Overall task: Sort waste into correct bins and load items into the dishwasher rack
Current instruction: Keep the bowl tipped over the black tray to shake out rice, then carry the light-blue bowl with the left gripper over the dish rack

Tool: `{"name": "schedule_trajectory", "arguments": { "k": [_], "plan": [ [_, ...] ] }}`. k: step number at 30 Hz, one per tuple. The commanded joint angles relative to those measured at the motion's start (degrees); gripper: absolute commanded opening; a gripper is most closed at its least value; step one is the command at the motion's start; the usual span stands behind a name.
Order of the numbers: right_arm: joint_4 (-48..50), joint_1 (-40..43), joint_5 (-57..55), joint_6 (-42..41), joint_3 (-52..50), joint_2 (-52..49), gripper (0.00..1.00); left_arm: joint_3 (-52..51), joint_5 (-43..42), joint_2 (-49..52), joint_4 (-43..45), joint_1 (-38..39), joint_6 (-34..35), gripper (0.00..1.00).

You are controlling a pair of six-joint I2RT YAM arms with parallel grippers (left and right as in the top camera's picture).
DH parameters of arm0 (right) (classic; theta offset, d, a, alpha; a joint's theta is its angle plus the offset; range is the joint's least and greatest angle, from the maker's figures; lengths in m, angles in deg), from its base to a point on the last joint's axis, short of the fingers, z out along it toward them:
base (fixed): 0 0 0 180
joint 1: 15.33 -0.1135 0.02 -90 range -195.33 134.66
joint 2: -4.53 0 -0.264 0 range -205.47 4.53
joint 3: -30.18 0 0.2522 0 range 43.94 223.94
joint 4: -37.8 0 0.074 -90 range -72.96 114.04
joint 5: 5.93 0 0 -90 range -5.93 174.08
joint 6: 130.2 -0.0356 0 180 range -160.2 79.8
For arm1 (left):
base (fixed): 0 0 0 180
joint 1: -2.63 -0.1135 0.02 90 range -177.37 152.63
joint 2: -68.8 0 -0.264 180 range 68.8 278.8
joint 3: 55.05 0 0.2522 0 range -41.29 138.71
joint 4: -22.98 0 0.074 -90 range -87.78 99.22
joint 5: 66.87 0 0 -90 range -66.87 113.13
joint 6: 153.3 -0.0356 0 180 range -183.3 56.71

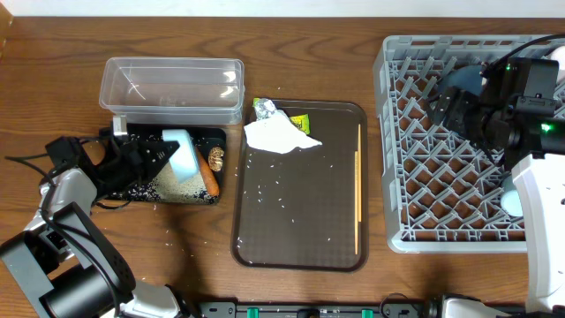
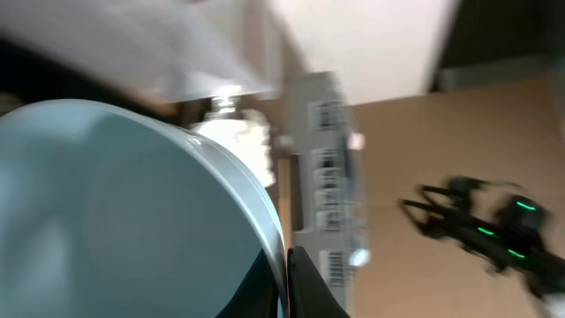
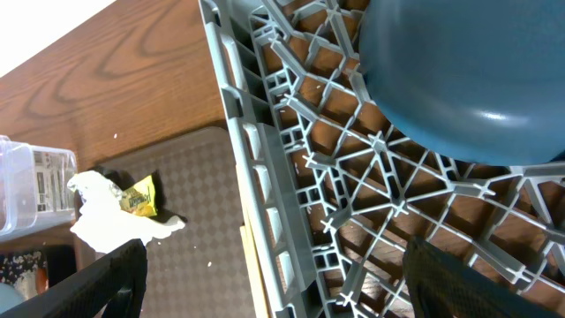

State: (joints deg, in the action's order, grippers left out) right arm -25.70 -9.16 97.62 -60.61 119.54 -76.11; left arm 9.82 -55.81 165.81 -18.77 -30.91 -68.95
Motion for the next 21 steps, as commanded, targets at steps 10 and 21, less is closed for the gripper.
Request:
{"name": "schedule_trajectory", "arguments": {
  "k": [10, 21],
  "plan": [
    [0.02, -0.26, 0.44, -0.15, 0.59, -0.26, 0.84, 0.68, 3.3, -2.38, 1.42, 0.31, 7.1, 0.06],
    [0.57, -0.24, 0.42, -0.13, 0.59, -0.26, 0.84, 1.53, -11.1, -6.29, 4.42, 10.29, 1.49, 0.06]
  ]
}}
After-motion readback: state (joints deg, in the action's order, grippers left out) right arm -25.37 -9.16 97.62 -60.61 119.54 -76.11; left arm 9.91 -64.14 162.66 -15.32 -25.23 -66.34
